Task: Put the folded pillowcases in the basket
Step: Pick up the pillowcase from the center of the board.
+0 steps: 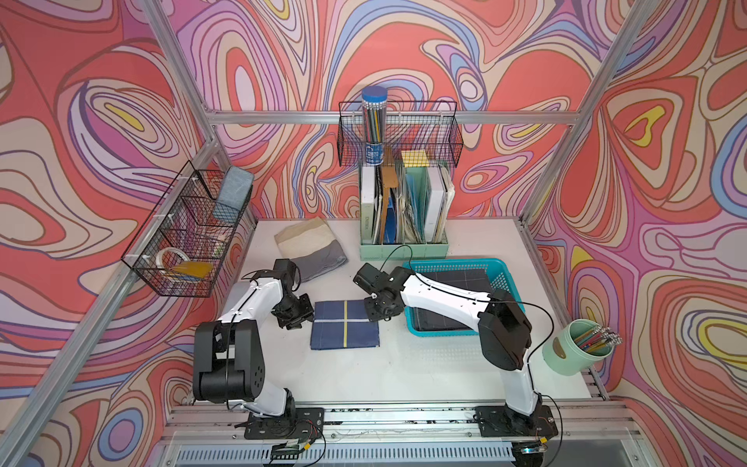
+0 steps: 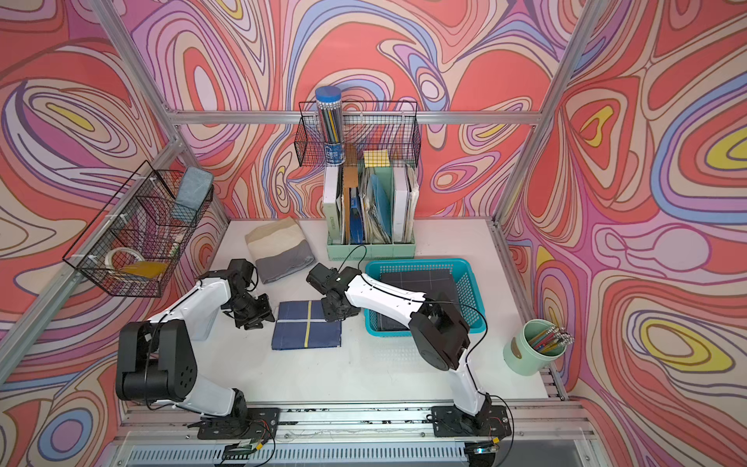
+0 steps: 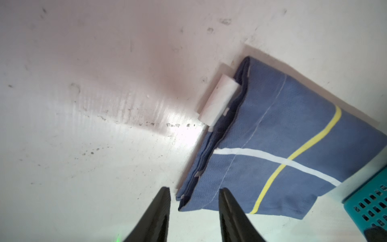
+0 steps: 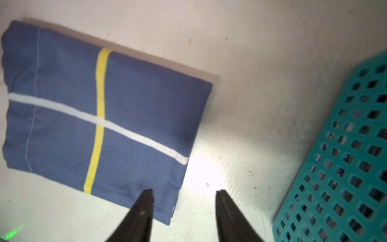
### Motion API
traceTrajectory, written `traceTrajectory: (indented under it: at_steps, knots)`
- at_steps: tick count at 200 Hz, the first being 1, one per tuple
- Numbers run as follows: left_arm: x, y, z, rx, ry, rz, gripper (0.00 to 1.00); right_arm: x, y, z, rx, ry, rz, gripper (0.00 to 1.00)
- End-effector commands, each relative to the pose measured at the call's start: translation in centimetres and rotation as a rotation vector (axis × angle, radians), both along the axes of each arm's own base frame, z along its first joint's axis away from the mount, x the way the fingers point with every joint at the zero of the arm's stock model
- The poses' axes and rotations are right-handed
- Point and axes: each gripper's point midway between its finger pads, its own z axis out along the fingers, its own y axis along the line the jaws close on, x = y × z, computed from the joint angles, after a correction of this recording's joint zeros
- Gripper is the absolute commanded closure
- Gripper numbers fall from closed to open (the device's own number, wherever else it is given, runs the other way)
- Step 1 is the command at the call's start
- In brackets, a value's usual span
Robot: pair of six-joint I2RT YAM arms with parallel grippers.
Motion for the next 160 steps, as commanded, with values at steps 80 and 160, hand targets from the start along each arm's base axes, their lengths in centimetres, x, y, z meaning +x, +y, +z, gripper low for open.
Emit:
traceTrajectory:
  at_steps: [80,160]
  knots:
    - [0.1,-0.5,-2.3,0.002,0.103,-0.082,0.52,-1.0,1.8,-5.2,0.033,0.120,-0.101,0.42]
    - [-1.7,-1.5,-4.5,0.073,0.224,-0.170,0.59,-2.9,3.1,-7.3,0.143,0.219,-0.117,0.46]
